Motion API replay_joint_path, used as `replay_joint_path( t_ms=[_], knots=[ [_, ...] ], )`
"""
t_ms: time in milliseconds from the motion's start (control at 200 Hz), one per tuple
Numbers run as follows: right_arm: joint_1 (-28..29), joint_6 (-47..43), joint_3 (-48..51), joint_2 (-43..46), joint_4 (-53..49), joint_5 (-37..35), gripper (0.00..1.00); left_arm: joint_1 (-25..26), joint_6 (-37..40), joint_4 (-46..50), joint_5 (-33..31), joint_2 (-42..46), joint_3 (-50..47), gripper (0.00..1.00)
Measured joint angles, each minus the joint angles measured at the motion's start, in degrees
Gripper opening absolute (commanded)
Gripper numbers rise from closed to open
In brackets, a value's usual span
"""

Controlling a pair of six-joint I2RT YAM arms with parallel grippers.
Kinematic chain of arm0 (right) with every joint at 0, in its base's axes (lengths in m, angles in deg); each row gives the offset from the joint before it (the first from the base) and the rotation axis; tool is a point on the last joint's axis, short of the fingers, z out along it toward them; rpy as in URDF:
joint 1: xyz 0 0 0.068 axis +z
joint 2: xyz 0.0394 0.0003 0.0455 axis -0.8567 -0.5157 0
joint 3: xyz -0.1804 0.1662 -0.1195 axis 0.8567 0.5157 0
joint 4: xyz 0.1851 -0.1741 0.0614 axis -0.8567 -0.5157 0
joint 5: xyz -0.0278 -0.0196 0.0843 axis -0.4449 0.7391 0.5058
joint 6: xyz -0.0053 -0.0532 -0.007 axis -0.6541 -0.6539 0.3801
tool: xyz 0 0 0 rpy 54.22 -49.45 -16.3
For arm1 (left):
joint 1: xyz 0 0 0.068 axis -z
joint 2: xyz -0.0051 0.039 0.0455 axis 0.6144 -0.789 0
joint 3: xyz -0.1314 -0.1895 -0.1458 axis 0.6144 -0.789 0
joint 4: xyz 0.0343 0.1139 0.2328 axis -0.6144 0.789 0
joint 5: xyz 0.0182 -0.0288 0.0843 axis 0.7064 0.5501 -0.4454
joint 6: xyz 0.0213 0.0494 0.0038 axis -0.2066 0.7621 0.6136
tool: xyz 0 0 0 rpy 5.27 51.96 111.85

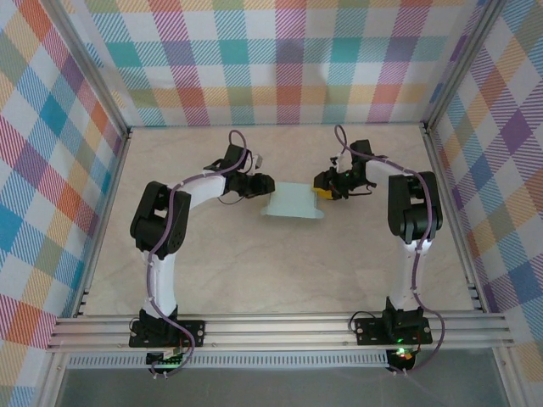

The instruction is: Fold the paper box

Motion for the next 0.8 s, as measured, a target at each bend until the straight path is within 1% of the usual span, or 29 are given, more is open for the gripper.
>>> replay_joint_path(
  t_ms=[50, 150, 220, 315, 430, 515, 735, 800],
  knots=[
    [0.0, 0.0, 0.2, 0.0, 0.2, 0.0, 0.52, 0.0, -0.6, -0.9, 0.7, 0.0, -0.6, 0.35],
    [0.0, 1.1, 2.3, 0.7, 2.6, 0.2, 0.6, 0.0, -0.8, -1.9, 1.7, 0.0, -1.7, 0.33],
    [0.0, 2.8, 5.5, 2.2, 4.9, 0.1, 0.64, -0.1, -0.7, -3.3, 2.5, 0.0, -2.8, 0.31],
    [0.0, 5.9, 10.5, 5.1, 8.7, 0.1, 0.68, -0.3, -0.8, -6.8, 3.9, 0.5, -5.3, 0.29],
    [0.0, 9.6, 16.0, 8.0, 15.3, 0.0, 0.69, -1.2, -0.2, -9.5, 6.0, 1.3, -8.0, 0.28],
    [0.0, 12.4, 18.5, 8.4, 19.7, 0.3, 0.7, -2.2, 0.2, -11.1, 8.3, 1.4, -9.1, 0.26],
    [-0.3, 17.4, 20.2, 8.5, 26.9, 2.8, 0.71, -5.4, 0.6, -13.7, 12.9, 1.3, -11.1, 0.25],
    [-0.3, 18.4, 20.2, 8.5, 28.3, 3.7, 0.71, -6.1, 0.6, -15.0, 14.4, 1.3, -12.0, 0.21]
  ],
)
